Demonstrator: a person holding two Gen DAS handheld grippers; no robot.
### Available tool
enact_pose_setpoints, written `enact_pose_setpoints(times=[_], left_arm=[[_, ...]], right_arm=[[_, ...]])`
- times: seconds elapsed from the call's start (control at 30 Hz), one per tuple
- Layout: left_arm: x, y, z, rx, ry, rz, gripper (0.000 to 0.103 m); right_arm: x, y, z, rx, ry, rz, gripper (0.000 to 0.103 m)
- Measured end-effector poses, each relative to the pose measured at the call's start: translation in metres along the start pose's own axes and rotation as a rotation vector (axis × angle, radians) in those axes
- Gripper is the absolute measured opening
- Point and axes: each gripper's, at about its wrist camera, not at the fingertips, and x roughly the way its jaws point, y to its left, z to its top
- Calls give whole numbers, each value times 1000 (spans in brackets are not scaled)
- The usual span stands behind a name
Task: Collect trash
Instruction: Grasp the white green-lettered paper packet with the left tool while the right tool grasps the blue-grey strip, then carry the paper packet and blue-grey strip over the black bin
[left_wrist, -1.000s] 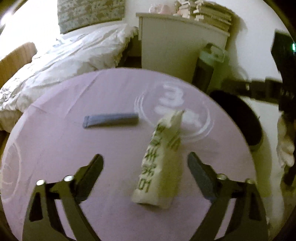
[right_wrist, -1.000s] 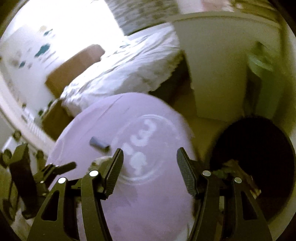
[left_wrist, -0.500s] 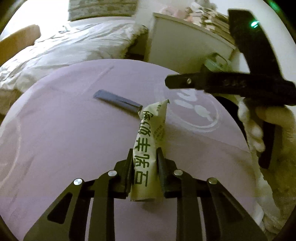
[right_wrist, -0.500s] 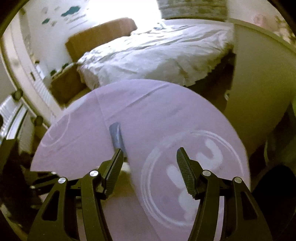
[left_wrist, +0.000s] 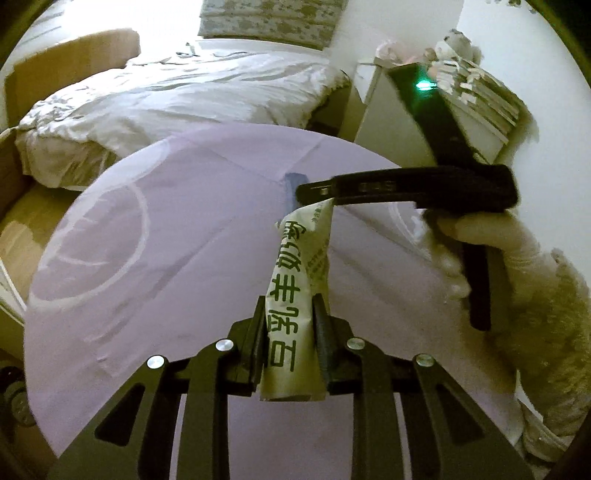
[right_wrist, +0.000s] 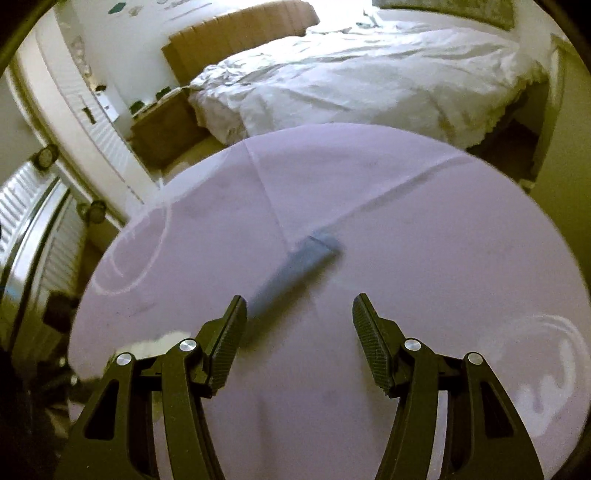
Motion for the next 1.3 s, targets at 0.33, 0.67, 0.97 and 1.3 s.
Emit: enact_pose_setpoints(times=[0.33, 0.67, 0.97, 1.3], left_arm=[[-20, 15, 6, -32, -51, 35, 24], [-18, -23, 34, 67, -85, -26, 23], [-12, -125, 69, 242, -128, -173, 23], [12, -236, 82, 387, -122, -333, 23]], right_arm=[[15, 17, 6, -67, -45, -135, 20], [-73, -38, -46, 132, -191, -50, 19], [-206, -110, -116, 336, -410, -124, 19], [-293, -186, -201, 513, -512, -293, 19]])
